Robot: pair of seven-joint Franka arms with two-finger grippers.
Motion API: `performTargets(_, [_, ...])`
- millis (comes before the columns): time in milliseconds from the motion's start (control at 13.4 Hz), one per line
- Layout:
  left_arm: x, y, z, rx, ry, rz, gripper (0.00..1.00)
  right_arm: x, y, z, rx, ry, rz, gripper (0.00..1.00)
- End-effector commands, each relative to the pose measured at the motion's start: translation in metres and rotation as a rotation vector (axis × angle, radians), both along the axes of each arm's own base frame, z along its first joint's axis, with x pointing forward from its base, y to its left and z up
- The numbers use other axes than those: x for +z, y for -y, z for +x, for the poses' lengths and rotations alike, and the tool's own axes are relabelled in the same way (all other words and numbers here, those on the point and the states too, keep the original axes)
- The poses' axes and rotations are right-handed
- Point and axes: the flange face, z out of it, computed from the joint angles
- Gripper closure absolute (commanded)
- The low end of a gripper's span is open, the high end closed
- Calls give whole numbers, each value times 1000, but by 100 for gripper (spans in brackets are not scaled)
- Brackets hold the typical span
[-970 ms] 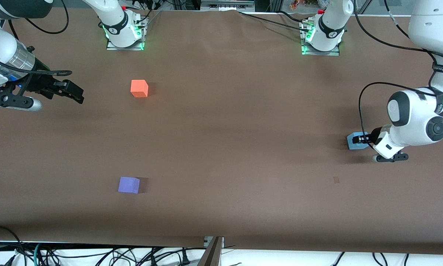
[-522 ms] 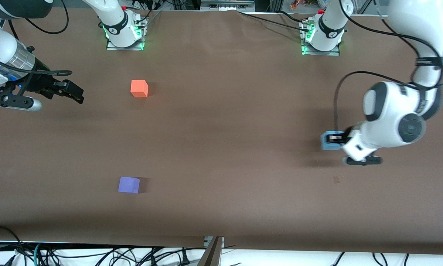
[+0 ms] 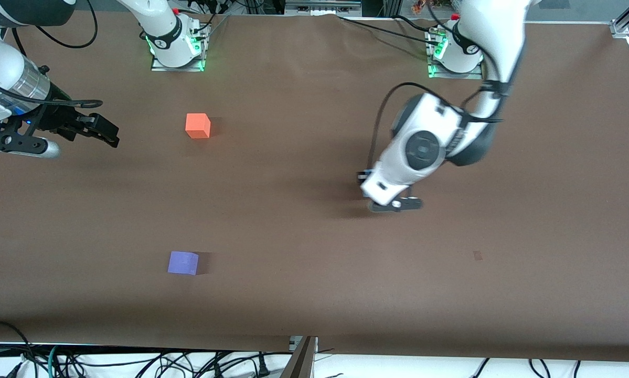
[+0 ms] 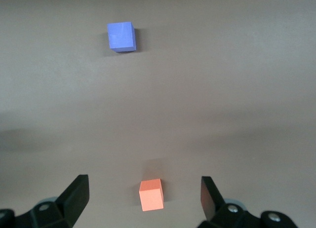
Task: Place blue block between orange and purple blocks
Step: 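Lift the blue cube with the left gripper and carry it toward the table middle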
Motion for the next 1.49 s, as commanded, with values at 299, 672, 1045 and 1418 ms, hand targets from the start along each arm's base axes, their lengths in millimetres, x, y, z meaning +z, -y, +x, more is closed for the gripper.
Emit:
performTargets(299, [-93,83,-28,50,68,-28,68,5,-1,2,-9,15,-13,0])
performTargets(672, [-86,75,-20,95,67,-25,0,6,3,4,-15,23,-12,0])
performTargets(1045, [27,9,36,225,69,-83,0,-16,17,16,-12,-6,-55,0])
performTargets(1418, [104,-113,82,392,110,-103,0,-52,17,30,-18,-60,-99,0])
